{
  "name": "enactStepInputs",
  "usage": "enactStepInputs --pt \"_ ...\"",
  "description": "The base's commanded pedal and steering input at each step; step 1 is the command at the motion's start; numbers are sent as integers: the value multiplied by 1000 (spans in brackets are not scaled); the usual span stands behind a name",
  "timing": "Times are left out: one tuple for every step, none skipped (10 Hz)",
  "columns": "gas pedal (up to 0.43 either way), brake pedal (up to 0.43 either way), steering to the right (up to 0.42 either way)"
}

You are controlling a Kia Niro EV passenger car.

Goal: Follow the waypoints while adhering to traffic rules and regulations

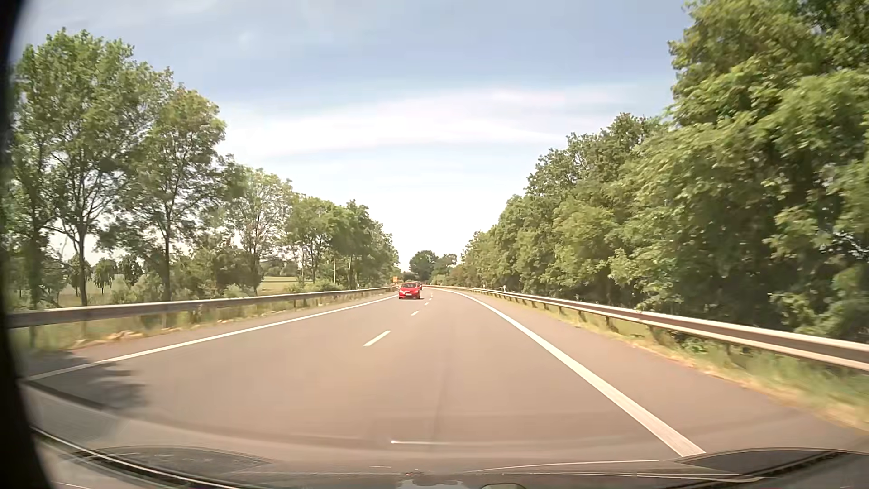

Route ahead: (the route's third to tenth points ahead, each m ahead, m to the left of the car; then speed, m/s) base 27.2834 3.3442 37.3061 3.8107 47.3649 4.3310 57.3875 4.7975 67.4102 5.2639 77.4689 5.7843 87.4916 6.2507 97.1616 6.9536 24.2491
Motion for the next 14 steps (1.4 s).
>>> enactStepInputs --pt "209 0 -5" --pt "209 0 -5" --pt "209 0 -5" --pt "209 0 -5" --pt "209 0 -5" --pt "209 0 -5" --pt "209 0 -5" --pt "209 0 -5" --pt "209 0 -5" --pt "209 0 -5" --pt "209 0 -5" --pt "220 0 -5" --pt "220 0 -5" --pt "220 0 -5"
